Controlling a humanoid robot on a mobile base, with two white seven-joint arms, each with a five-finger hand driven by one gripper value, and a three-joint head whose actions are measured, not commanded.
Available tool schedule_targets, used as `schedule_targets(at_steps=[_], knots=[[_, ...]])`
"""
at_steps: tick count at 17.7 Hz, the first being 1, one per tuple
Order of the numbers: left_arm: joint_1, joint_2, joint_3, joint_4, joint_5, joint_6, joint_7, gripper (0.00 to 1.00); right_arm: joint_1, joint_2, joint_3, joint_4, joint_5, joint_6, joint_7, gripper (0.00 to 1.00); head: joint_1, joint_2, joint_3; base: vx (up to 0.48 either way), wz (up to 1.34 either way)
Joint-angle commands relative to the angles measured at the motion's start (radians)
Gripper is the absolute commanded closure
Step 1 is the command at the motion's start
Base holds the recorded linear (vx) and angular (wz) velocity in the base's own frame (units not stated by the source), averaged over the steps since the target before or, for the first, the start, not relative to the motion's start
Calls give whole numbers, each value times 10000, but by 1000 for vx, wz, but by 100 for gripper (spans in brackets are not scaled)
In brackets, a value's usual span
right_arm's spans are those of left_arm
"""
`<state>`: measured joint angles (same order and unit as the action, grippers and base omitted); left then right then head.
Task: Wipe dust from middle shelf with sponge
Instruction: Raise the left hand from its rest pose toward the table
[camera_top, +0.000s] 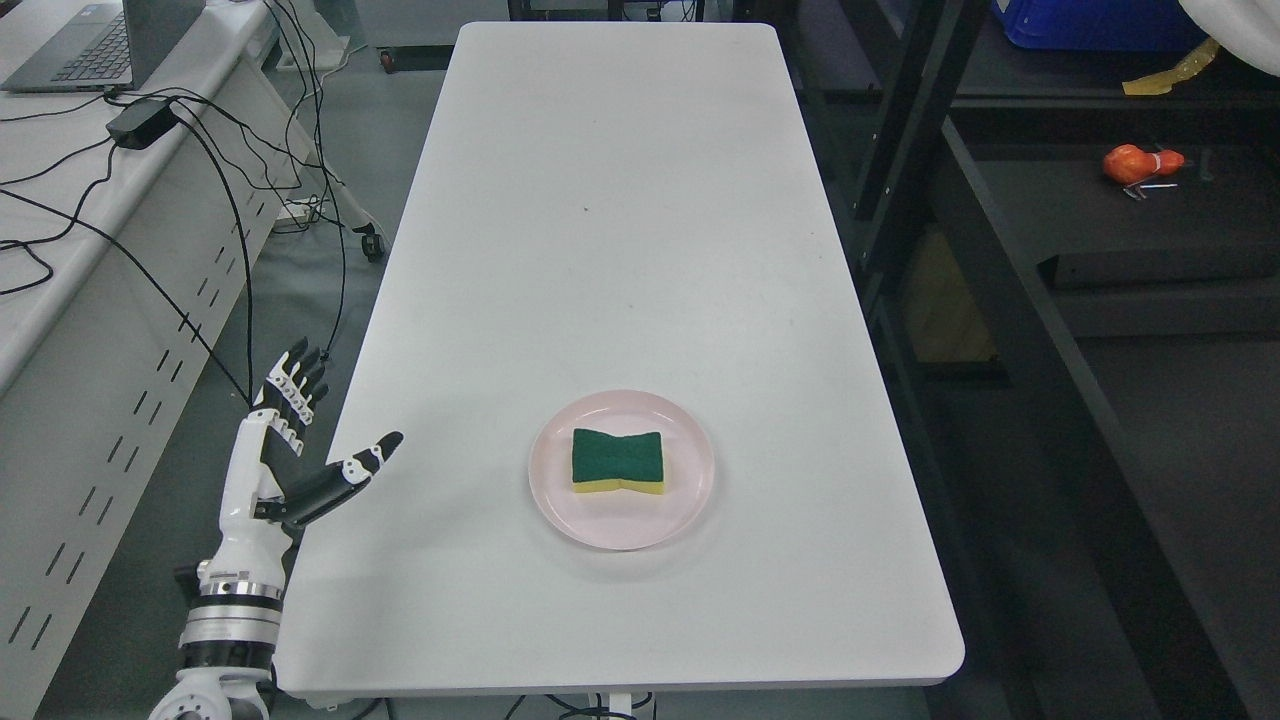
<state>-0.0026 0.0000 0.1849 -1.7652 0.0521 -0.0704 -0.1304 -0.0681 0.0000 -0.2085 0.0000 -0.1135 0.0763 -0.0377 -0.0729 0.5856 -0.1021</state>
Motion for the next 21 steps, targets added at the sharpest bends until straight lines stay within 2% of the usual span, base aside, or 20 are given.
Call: schedule_targets(at_steps=[1, 6, 10, 12, 15, 19, 21], knots=[[241, 175, -69, -50, 0, 91, 31, 1, -9, -175, -1, -174, 0, 4, 9, 0, 0, 0, 0, 0, 0], [103, 413, -39, -35, -15, -108, -76, 1, 6, -175, -1, -174, 0, 4, 9, 0, 0, 0, 0, 0, 0], [-616, 2435, -604, 378, -639, -812, -980, 2, -9, -175, -1, -174, 0, 4, 9, 0, 0, 0, 0, 0, 0], [-1366, 3035, -1034, 1050, -2582, -1592, -1074, 2, 6, -175, 14, -174, 0, 4, 9, 0, 0, 0, 0, 0, 0], [-3112, 3680, -1646, 2521, -6459, -3905, -1288, 3, 6, -175, -1, -174, 0, 4, 9, 0, 0, 0, 0, 0, 0], [-4619, 3728, -3071, 3125, -10116, -5811, -1288, 4, 6, -175, -1, -174, 0, 4, 9, 0, 0, 0, 0, 0, 0], [-5126, 3743, -4222, 3140, -11484, -6091, -1304, 4, 6, -175, -1, -174, 0, 4, 9, 0, 0, 0, 0, 0, 0]])
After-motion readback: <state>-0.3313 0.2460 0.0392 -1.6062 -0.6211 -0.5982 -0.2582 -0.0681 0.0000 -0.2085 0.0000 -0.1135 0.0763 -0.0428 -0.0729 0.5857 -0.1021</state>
